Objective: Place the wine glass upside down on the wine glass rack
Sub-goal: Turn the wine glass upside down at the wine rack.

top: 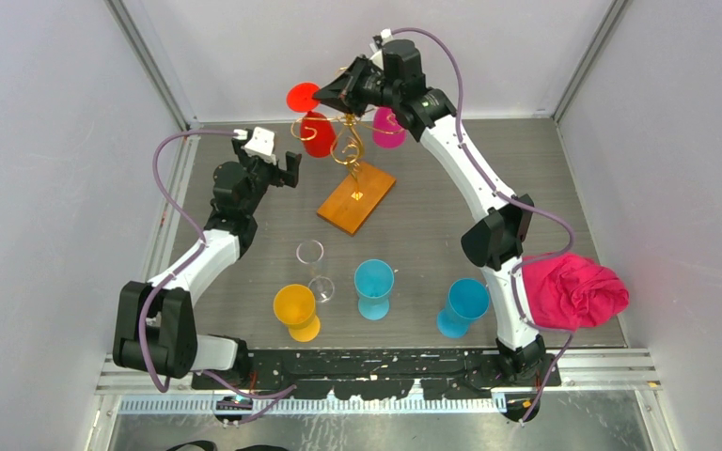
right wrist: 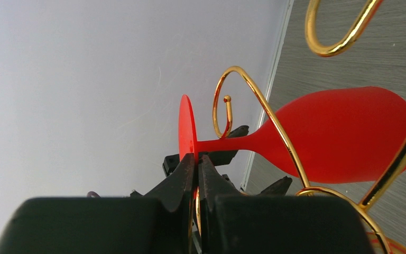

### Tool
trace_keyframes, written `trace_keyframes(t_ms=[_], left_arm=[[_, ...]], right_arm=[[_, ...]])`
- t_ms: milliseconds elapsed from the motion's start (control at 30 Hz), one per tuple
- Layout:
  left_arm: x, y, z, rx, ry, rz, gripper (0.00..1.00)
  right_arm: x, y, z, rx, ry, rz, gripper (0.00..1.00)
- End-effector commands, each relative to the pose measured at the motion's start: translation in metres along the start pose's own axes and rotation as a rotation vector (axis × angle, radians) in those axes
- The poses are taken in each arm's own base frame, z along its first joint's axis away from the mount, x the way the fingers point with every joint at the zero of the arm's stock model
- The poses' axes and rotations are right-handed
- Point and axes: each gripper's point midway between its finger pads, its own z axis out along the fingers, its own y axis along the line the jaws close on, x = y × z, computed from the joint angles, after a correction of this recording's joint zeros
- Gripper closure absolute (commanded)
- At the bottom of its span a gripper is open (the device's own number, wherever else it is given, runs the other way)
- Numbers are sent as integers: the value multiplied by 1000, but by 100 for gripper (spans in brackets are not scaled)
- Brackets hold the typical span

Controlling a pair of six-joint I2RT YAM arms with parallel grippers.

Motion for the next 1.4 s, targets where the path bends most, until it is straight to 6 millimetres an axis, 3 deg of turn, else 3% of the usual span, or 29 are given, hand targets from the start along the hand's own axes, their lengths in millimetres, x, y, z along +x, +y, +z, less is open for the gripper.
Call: trace_keyframes(t_ms=[0, 667, 1367], left_arm=[[-18, 8, -3, -30, -53, 27, 11], [-22, 11, 3, -41, -70, 28, 12], [-31, 9, 11, -25, -110, 8, 13]], right_arm=[[-21, 58, -35, -111, -85, -62, 99], [-34, 54, -26, -126, -102, -52, 99], [-41, 40, -5, -136, -118, -22, 99]])
